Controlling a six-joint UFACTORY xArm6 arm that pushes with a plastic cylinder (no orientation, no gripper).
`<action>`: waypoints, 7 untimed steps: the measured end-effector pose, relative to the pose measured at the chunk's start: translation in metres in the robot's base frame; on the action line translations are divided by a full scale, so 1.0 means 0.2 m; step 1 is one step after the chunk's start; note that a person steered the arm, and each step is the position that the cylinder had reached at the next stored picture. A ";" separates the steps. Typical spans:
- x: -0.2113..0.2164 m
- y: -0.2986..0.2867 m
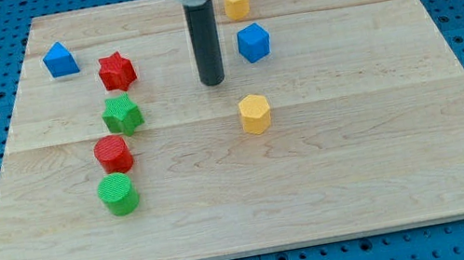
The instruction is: Place the hexagon parallel to the green star
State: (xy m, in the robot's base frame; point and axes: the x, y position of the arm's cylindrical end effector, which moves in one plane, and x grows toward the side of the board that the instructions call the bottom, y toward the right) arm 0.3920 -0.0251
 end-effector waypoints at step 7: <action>0.31 0.17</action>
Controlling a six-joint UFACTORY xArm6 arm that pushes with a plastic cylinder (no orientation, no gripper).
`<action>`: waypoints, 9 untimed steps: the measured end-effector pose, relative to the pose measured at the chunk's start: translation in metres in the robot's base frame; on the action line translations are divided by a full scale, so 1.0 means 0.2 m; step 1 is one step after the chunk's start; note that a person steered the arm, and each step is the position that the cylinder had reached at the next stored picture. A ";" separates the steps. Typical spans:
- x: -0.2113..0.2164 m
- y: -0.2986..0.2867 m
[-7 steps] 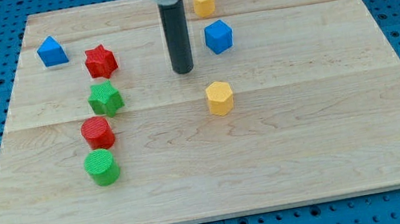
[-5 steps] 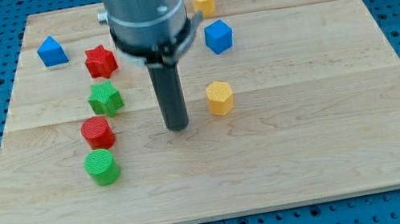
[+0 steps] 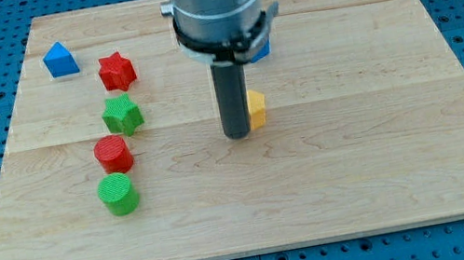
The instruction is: Place the hexagon parallel to the green star
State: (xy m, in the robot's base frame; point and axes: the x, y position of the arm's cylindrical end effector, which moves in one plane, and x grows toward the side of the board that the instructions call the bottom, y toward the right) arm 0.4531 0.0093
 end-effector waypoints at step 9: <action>-0.40 0.16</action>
